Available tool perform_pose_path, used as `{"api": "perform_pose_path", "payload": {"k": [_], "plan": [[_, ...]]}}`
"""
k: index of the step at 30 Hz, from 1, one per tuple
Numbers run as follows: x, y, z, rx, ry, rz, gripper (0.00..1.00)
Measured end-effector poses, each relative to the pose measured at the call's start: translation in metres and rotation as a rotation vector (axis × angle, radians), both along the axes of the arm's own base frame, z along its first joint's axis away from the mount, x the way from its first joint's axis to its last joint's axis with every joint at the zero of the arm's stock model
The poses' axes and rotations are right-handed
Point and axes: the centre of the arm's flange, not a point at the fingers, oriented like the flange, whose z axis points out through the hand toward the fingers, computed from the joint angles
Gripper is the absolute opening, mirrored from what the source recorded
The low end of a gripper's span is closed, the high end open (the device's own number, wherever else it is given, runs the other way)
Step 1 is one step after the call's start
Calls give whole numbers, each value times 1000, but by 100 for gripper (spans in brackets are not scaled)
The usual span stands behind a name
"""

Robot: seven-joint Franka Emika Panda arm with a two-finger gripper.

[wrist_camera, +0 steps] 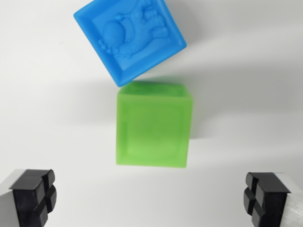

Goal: Stack cube

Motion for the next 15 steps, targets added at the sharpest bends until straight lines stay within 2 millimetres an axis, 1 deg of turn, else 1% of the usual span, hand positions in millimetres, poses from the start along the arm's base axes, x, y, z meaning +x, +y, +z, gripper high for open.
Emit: {"api": "perform_pose_path", "payload": {"k": [6, 15], "plan": [[-1, 0, -33, 1, 10, -3, 100], [-1, 0, -64, 2, 6, -5, 100]]}}
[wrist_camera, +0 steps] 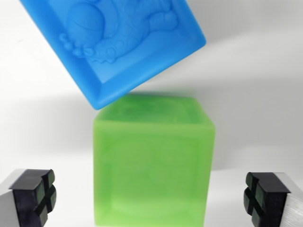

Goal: Stack cube

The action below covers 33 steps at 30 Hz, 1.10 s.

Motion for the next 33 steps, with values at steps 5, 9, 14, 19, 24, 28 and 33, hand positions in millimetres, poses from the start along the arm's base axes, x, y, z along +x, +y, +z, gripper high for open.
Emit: {"api": "perform_pose_path", "payload": {"k": [5, 9, 14, 19, 24, 28, 33], "plan": [[0, 0, -15, 0, 1, 0, 100], [0, 0, -24, 0, -2, 0, 100], [0, 0, -33, 0, -1, 0, 100], [0, 0, -37, 0, -2, 0, 0], [0, 0, -37, 0, -3, 0, 0], [0, 0, -37, 0, -3, 1, 0], [0, 0, -37, 0, -3, 1, 0]]}}
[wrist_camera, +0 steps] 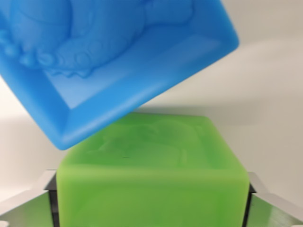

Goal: Stack cube

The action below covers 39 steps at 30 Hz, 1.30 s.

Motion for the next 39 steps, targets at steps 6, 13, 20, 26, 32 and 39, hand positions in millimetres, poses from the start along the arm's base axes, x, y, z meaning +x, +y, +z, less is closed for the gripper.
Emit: {"api": "perform_pose_path", "payload": {"k": [6, 13, 20, 26, 32, 39], "plan": [[0, 0, 0, 0, 0, 0, 0], [0, 0, 0, 0, 0, 1, 0], [0, 0, 0, 0, 0, 1, 0], [0, 0, 3, 0, -1, 1, 0], [1, 0, 13, 0, -5, 1, 0], [1, 0, 28, 0, -5, 1, 0]]}}
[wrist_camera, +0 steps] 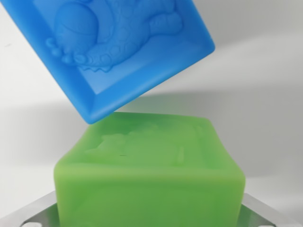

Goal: Stack cube

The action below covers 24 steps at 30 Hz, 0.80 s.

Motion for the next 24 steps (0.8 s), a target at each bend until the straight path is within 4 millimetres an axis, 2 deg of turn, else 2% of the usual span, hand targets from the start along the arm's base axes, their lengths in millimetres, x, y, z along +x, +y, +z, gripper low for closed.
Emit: {"api": "perform_pose_path", "payload": {"k": [14, 24], "plan": [[1, 0, 40, 0, -7, 5, 0], [16, 1, 48, -1, -2, 96, 0]]}}
